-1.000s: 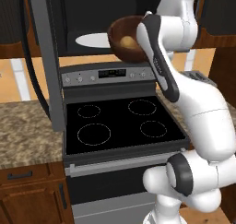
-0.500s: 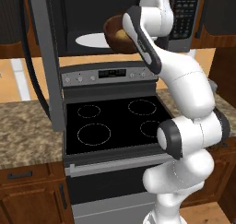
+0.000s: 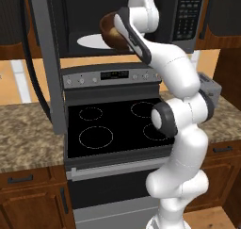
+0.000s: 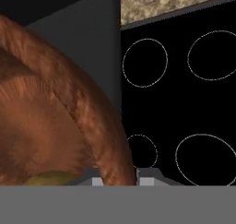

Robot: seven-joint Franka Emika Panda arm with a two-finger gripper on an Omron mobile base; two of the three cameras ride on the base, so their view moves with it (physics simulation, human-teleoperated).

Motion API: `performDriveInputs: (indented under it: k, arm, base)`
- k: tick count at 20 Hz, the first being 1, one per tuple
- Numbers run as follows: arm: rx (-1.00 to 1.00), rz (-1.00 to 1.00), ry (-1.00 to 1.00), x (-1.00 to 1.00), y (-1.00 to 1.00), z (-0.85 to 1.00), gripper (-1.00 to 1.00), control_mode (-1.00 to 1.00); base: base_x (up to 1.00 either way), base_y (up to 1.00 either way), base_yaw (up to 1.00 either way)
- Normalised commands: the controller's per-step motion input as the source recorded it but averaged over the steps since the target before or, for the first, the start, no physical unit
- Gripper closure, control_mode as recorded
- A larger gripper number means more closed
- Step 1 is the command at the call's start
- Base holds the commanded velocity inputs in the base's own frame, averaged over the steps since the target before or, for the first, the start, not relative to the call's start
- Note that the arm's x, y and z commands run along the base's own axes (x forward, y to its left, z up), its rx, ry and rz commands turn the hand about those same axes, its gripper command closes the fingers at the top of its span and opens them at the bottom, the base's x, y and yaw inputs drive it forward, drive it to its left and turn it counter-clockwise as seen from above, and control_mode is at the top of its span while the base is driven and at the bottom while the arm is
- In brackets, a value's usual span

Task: Pick the potato from the sink and place it in the bowl. Then pick the bowl and place it in the microwave. Then close the microwave door and press the start button.

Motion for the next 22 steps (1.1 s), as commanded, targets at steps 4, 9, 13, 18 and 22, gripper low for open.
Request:
performDriveInputs:
  k: [4,9,13,18,22]
  arm:
    - [0.01,0.0,-0.05,0.64,0.18,-0.13,1.0,-1.0]
    - [0.0,0.0,0.0,0.67,0.19,-0.53,-1.0,-1.0]
    - [0.0,0.0,-0.04,0.02,0.0,-0.36,-1.0,-1.0]
    - [0.0,0.0,-0.18,-0.1,0.0,-0.53,-1.0,-1.0]
    - [0.0,0.0,-0.32,-0.87,-0.03,-0.56,-1.0,-1.0]
  base:
    - [0.0,0.0,0.0]
    - [0.0,0.0,0.0]
    - [0.0,0.0,0.0]
    - [0.0,0.0,0.0]
    - [0.0,0.0,0.0]
